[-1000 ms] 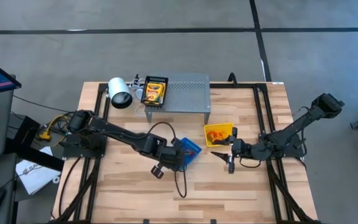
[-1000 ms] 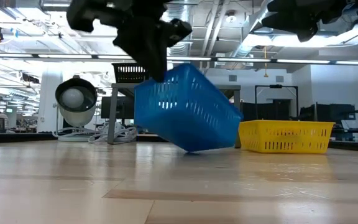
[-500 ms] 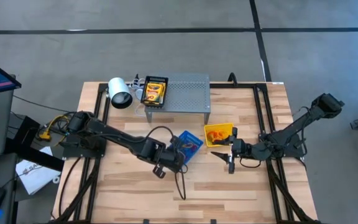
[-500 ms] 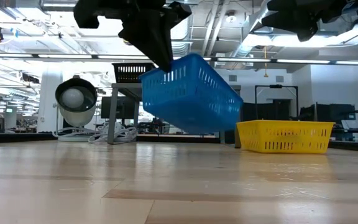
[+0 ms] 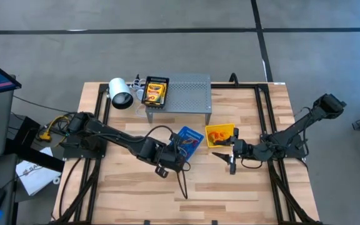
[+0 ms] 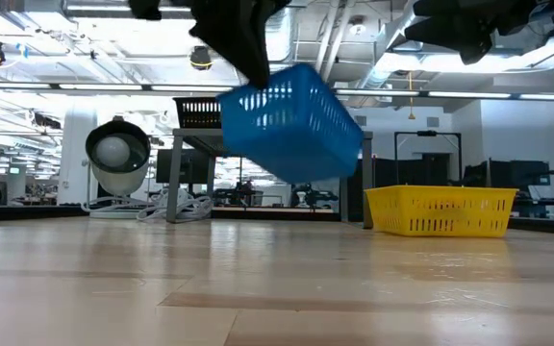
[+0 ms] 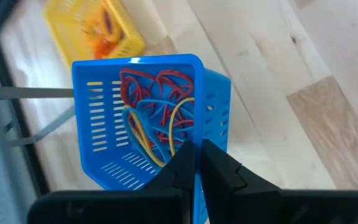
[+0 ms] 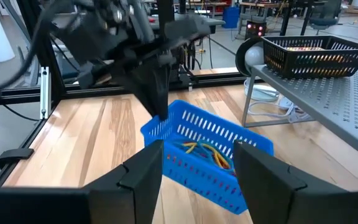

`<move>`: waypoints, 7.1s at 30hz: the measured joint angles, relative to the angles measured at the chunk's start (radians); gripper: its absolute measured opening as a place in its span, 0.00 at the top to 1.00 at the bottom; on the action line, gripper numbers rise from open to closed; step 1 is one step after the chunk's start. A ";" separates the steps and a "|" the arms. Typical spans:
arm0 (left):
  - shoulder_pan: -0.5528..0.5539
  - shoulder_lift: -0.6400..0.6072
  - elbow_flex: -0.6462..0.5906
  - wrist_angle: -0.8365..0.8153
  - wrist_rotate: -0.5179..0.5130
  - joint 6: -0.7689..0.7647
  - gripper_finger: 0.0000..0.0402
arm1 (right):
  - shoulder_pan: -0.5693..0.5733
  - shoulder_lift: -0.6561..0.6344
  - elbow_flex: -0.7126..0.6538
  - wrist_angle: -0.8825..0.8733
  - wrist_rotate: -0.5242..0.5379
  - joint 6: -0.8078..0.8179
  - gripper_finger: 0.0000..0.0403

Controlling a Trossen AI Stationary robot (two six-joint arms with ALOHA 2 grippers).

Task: Pick & Place Office Desk Supplies
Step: Put the blue bin on the shelf, then put the yellow bin on the shelf

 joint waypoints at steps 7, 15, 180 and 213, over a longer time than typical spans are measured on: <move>-0.002 0.000 0.098 -0.057 -0.052 -0.005 0.99 | 0.000 0.000 -0.001 0.002 0.000 0.000 0.53; 0.017 0.000 0.199 -0.156 -0.133 -0.003 0.99 | 0.000 0.000 -0.001 0.001 0.000 -0.003 0.53; 0.075 -0.890 -0.875 0.817 0.103 -0.223 0.58 | -0.607 0.157 0.332 -1.339 -0.598 0.754 0.49; 0.077 -0.890 -0.954 0.843 0.153 -0.254 0.58 | -0.587 0.544 0.524 -0.853 -0.694 0.611 0.60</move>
